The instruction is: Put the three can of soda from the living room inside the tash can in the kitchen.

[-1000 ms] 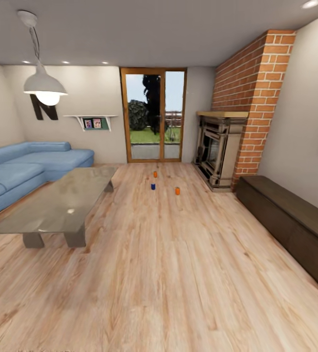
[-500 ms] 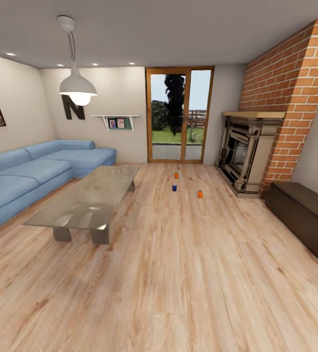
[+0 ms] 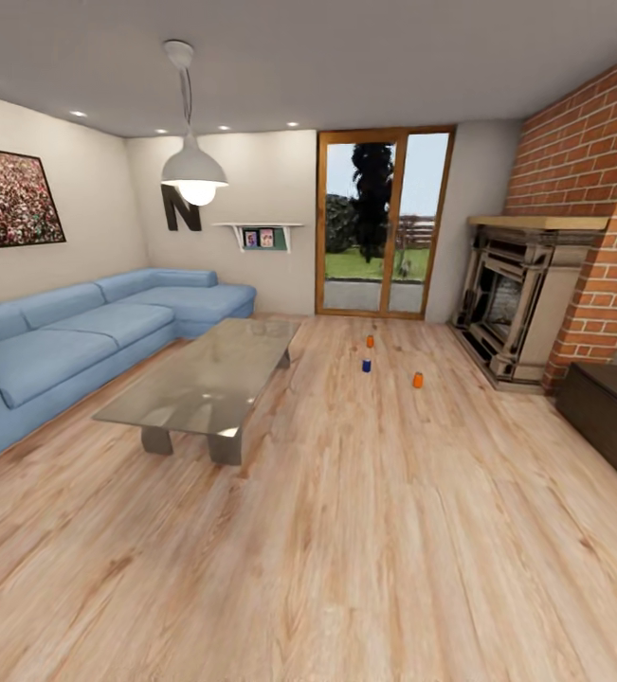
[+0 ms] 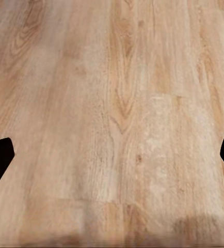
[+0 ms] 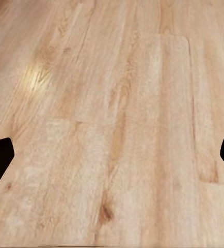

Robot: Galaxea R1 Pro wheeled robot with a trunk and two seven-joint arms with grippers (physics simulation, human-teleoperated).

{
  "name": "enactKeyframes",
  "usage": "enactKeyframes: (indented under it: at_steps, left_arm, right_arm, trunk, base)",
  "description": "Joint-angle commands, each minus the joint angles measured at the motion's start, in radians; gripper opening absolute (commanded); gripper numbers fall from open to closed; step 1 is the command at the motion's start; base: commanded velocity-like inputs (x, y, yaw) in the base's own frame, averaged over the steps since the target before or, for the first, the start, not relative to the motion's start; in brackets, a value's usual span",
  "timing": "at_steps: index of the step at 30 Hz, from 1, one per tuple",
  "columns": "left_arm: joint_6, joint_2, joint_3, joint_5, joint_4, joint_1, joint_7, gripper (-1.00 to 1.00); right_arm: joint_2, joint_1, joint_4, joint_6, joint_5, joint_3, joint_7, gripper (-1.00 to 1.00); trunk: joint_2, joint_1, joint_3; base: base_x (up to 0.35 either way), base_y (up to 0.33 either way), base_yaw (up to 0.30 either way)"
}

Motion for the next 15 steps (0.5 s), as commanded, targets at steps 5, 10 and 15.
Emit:
enactKeyframes:
  at_steps: [5, 10, 15]
  left_arm:
    - [0.000, 0.001, 0.001, 0.000, 0.000, 0.000, 0.000, 1.00]
    - [0.000, 0.001, 0.000, 0.000, 0.000, 0.000, 0.000, 1.00]
    - [0.000, 0.000, -0.001, 0.000, 0.000, 0.000, 0.000, 1.00]
  right_arm:
    - [0.000, 0.000, 0.000, 0.000, 0.001, 0.001, 0.000, 1.00]
    - [0.000, 0.000, 0.000, 0.000, 0.002, 0.001, 0.000, 1.00]
    - [0.000, 0.000, 0.000, 0.000, 0.003, 0.001, 0.000, 1.00]
  trunk:
    - [0.000, 0.000, 0.000]
    - [0.000, 0.000, 0.000]
    - [0.000, 0.000, 0.000]
  base:
    - [-0.206, 0.171, 0.199]
    - [-0.074, 0.253, 0.205]
    - [-0.012, 0.276, 0.207]
